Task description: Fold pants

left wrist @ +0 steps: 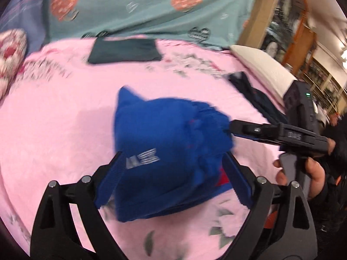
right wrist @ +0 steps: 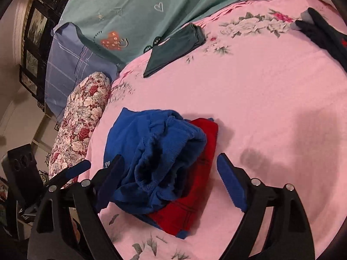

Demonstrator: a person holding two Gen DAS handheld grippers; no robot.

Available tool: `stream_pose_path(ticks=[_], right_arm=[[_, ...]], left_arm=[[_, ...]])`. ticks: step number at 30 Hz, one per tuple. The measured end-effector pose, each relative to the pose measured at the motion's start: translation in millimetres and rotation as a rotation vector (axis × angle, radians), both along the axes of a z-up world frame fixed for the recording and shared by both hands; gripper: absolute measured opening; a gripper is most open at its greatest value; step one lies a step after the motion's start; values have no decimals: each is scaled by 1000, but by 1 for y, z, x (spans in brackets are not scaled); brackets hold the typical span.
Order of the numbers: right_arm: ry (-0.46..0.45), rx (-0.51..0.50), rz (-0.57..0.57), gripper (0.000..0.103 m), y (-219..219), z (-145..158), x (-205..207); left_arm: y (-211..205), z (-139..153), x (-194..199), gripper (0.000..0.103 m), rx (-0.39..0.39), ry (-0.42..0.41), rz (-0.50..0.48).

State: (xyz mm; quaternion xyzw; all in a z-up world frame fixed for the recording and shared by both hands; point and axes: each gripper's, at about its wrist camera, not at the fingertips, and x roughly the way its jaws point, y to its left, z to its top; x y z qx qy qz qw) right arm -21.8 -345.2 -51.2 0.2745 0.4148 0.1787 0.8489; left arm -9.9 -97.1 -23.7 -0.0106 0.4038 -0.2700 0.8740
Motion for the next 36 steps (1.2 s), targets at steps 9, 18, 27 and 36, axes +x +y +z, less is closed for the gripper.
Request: stream_pose_path(ticks=[9,18,27,36], right_arm=[[9,64,81,26,9,20,-12],[41,-132,-32,51,-4,20,-27],[-48,-14,162,52,55,62,29],[102,10,144,50,40,8,53]], left_arm=[[15,-24,22,92,12,71,73],[14,-40,31,96,128,85,114],[-36,-26,-2,100,170,-52,-69],[-25,-53,15,101,197,47,-63]])
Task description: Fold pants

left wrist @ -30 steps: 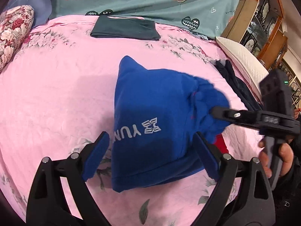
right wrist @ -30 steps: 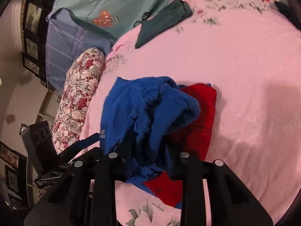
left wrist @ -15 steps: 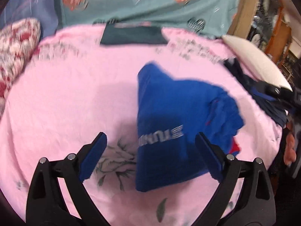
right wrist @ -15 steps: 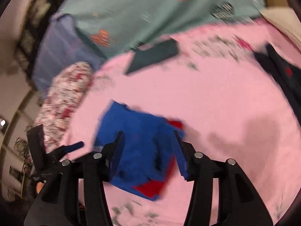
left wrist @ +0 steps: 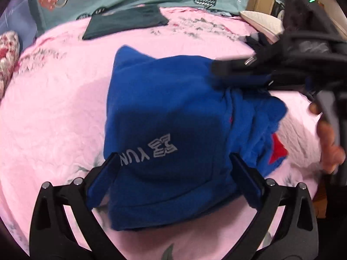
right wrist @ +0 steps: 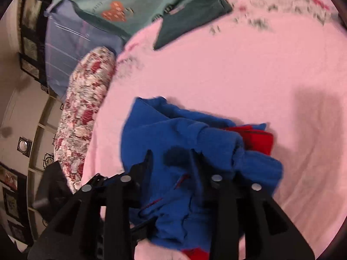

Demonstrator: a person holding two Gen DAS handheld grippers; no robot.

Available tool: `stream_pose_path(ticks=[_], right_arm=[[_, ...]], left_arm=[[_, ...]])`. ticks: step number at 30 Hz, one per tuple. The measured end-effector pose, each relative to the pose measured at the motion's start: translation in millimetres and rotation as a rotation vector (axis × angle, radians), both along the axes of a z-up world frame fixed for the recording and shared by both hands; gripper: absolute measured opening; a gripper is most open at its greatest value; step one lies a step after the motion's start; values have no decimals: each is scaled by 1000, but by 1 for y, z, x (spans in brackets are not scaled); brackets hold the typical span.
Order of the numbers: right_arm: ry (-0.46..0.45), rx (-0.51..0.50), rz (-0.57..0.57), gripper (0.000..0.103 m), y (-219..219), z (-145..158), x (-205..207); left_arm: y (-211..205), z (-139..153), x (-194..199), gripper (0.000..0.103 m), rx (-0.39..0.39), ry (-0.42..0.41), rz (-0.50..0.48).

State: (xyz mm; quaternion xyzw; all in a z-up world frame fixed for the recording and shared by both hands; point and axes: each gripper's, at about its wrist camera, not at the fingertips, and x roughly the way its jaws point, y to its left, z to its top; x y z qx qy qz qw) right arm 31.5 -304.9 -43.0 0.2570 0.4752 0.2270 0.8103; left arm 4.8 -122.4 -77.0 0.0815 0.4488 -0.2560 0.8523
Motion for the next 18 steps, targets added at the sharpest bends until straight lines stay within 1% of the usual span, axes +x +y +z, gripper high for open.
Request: stream_pose_path(ticks=[1,2,3,4,5,6,7,8,9,11,13,14,15,16,17,18], right_arm=[[-53,-43,-11,68,-5,18,-13],[-101,-80,-29,81,-12,31,-25],[-143,-121,-53,86,-19,42,-36],[-170,-174,-88,96,-29,49,-48],[-181,-209,-117,100,-38,52,-57],[-180,-220,-126,100,-45,50,-62],[-159,-229,-129,100,-53,43,-65],[-125,-231,-124,100,-59,31,-66],[-99,-227,-120,100,-62,21,-67],[-40,-178,-103,100,-63,-5,-63],[-1,-112,-81,100,-56,-25,-55],[16,-94,-78,102,-55,-31,-53],[28,-72,-73,102,-53,-37,-50],[11,-61,-76,102,-50,-37,-48],[15,-46,-62,102,-46,-37,-46],[21,-31,-46,102,-43,-37,-44]], left_arm=[[5,8,-4,101,-18,-7,-9],[13,21,-10,101,-50,-31,-21],[20,35,-14,101,-71,-74,-24],[29,46,-17,101,-81,-119,-18],[41,55,-14,101,-89,-155,0],[50,59,-8,101,-99,-160,16],[60,57,2,101,-102,-143,42],[71,49,19,101,-110,-86,86],[78,40,32,101,-134,-24,103],[82,15,56,101,-183,99,108],[82,1,68,101,-200,156,102],[80,-6,73,101,-245,194,93],[77,-8,80,101,-273,216,86],[74,-10,82,101,-302,239,75],[72,-12,80,101,-326,258,67],[72,-12,80,101,-338,260,68]])
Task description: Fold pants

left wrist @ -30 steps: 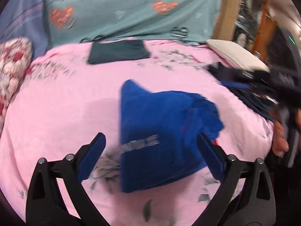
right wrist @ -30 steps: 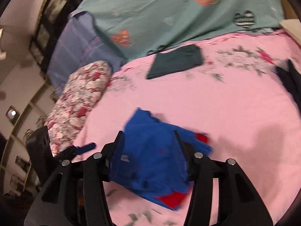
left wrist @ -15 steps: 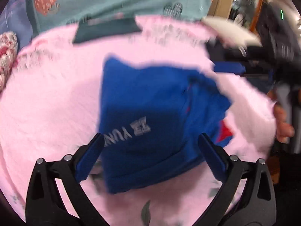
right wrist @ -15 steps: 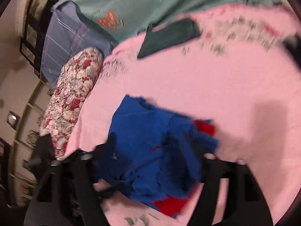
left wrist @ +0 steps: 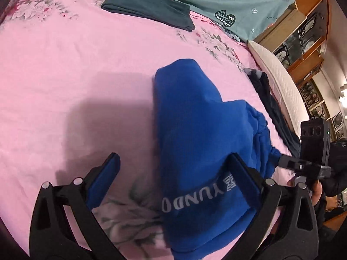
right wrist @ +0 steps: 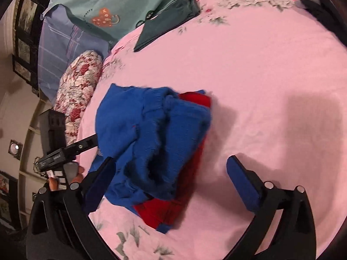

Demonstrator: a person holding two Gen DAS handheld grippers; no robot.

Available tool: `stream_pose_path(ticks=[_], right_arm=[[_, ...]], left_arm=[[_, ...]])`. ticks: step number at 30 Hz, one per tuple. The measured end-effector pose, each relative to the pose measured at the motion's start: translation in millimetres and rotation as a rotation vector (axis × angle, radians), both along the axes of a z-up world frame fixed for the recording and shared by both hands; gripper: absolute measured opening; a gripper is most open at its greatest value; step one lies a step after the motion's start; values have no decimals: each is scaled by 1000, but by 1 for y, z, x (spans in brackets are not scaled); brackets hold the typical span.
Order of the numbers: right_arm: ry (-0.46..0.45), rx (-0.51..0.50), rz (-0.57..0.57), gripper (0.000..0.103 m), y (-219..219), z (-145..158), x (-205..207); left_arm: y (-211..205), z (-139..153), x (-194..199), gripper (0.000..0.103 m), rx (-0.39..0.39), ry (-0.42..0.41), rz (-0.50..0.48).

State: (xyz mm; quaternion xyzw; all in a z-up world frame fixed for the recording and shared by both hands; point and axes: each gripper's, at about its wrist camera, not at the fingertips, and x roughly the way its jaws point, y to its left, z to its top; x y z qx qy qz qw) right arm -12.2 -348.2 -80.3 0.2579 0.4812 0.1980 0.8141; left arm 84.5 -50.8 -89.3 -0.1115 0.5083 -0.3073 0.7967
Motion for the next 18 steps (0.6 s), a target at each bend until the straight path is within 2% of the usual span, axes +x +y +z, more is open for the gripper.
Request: stream_pose_path(ticks=[3,7,9,10,11,12,14,18], right_arm=[[15,38,38,102,11,-1,5],[6,-3,70,101,26,0,10],[-5,-42,76,82,30,2,10],[-14,-66,77,63,30,3,9],[-15,-64,75,52,27,2,9],[-18,-39,66,48,21,2,9],[-43,-21,57,42,17,4,5],[-112,-50,63,41,22,16,-5]], left_arm=[[-12,-2,0,101,-25,26,-13],[-33,-5,-4,101,89,-55,-34],[-33,-4,-6,101,85,-57,-47],[-30,-2,-7,97,82,-59,-41],[-31,-1,-8,72,69,-57,-46],[-34,0,-8,58,19,-32,-80],[-37,5,-12,57,29,-57,-65],[-36,8,-15,54,16,-71,-41]])
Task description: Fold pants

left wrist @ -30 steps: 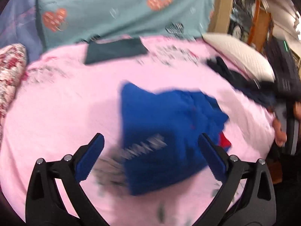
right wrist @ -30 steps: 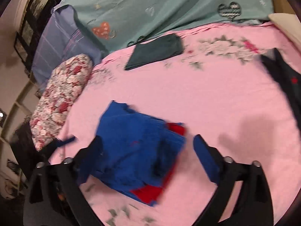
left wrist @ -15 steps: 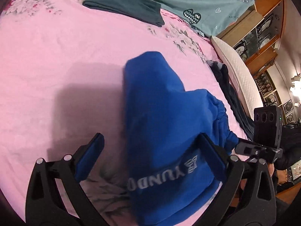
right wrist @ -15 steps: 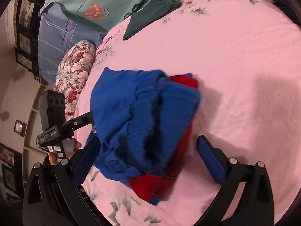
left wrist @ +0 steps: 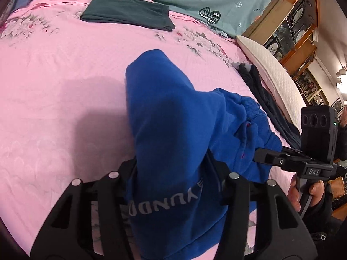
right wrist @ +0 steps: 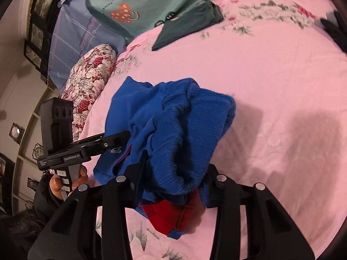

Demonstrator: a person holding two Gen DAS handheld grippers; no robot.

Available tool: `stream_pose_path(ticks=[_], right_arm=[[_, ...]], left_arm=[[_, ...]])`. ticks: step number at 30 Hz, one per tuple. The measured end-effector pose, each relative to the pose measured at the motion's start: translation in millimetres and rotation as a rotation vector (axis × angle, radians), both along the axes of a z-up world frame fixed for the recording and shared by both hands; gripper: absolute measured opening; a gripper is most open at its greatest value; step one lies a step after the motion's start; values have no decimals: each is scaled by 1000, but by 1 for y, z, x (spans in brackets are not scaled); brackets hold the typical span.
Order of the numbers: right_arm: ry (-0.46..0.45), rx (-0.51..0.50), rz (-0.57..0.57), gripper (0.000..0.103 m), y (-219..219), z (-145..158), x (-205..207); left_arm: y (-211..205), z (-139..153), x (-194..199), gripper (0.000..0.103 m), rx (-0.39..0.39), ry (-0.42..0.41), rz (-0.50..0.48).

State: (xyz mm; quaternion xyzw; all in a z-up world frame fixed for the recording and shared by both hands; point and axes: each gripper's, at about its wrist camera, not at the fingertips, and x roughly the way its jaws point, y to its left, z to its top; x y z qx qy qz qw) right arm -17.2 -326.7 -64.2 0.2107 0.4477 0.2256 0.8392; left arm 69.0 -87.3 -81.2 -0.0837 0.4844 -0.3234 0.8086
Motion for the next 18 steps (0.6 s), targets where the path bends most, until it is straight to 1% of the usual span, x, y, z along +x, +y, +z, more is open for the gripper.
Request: stream_pose_path(ticks=[2,6,10,13,15,18], right_arm=[[-19,-8,0,40,3,8,-4],[-90,-14,20,40,12,36,-8],[-145,-15,25,40,13,64,4],[-171,-29,26,40,15,86,33],[-195,-52,23,40,17,100,58],[-233,-83,7,40,19,125,116]], left_arm=[[4,7,-4,50,-25,-13,11],[7,28,-13,50,-38,-71,29],[12,53,-2,50,-68,-110,55],[14,71,26,50,-74,-118,78],[13,89,54,50,-70,-138,96],[8,118,104,51,-51,-189,119]])
